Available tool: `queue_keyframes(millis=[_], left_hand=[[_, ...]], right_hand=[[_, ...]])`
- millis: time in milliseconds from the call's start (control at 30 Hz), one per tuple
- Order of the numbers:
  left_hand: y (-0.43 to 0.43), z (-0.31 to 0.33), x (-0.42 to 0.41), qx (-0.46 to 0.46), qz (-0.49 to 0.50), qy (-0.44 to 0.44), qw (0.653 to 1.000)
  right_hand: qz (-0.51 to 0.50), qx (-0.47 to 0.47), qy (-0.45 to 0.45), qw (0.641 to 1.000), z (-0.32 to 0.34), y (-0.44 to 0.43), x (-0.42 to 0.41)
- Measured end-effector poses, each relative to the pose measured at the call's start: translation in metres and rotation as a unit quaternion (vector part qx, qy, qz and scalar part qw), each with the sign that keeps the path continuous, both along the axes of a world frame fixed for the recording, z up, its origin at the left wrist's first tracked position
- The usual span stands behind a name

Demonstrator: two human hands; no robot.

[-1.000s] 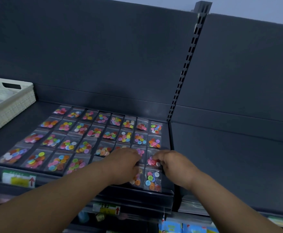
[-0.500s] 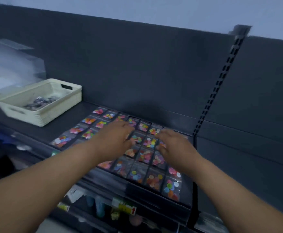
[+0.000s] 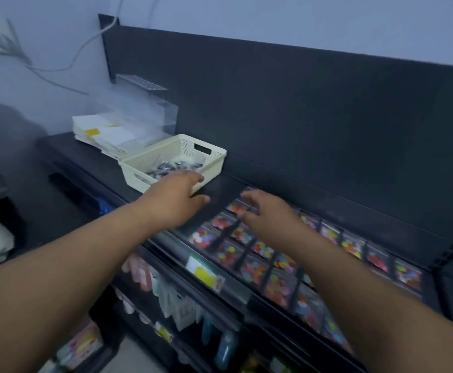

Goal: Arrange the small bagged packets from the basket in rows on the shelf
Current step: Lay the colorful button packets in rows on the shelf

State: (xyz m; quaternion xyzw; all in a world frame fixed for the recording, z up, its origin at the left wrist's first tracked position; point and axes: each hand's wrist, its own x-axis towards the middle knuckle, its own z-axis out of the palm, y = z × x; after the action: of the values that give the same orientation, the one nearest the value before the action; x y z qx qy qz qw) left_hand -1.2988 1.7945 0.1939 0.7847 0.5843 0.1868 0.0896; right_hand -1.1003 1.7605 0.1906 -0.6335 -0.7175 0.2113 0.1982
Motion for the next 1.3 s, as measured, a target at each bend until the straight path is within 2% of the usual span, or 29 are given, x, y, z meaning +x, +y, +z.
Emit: queue_keyframes(millis=[100, 200, 267, 500, 733, 967, 1300], left_hand=[[0.045, 0.003, -0.048, -0.005, 0.033, -0.018, 0.999], [0.088, 0.006, -0.089, -0.018, 0.073, -0.036, 0.997], [0.116, 0.003, -0.109, -0.034, 0.094, -0.044, 0.994], [0.183, -0.022, -0.142, -0.082, 0.102, -0.048, 0.990], [0.213, -0.049, -0.148, -0.102, 0.111, -0.066, 0.986], [0.214, -0.034, -0.137, -0.067, 0.092, -0.084, 0.990], [0.136, 0.023, -0.069, -0.032, 0.037, -0.156, 0.987]], right_hand=[[-0.080, -0.066, 0.151, 0.983, -0.003, 0.042, -0.047], [-0.162, -0.134, 0.295, 0.932, -0.006, 0.082, -0.084], [-0.203, -0.167, 0.333, 0.906, -0.008, 0.103, -0.100], [-0.248, -0.204, 0.365, 0.874, -0.021, 0.149, -0.138], [-0.262, -0.241, 0.318, 0.879, -0.040, 0.169, -0.156], [-0.255, -0.174, 0.342, 0.888, -0.028, 0.153, -0.136], [-0.273, -0.087, 0.343, 0.894, 0.011, 0.062, -0.067]])
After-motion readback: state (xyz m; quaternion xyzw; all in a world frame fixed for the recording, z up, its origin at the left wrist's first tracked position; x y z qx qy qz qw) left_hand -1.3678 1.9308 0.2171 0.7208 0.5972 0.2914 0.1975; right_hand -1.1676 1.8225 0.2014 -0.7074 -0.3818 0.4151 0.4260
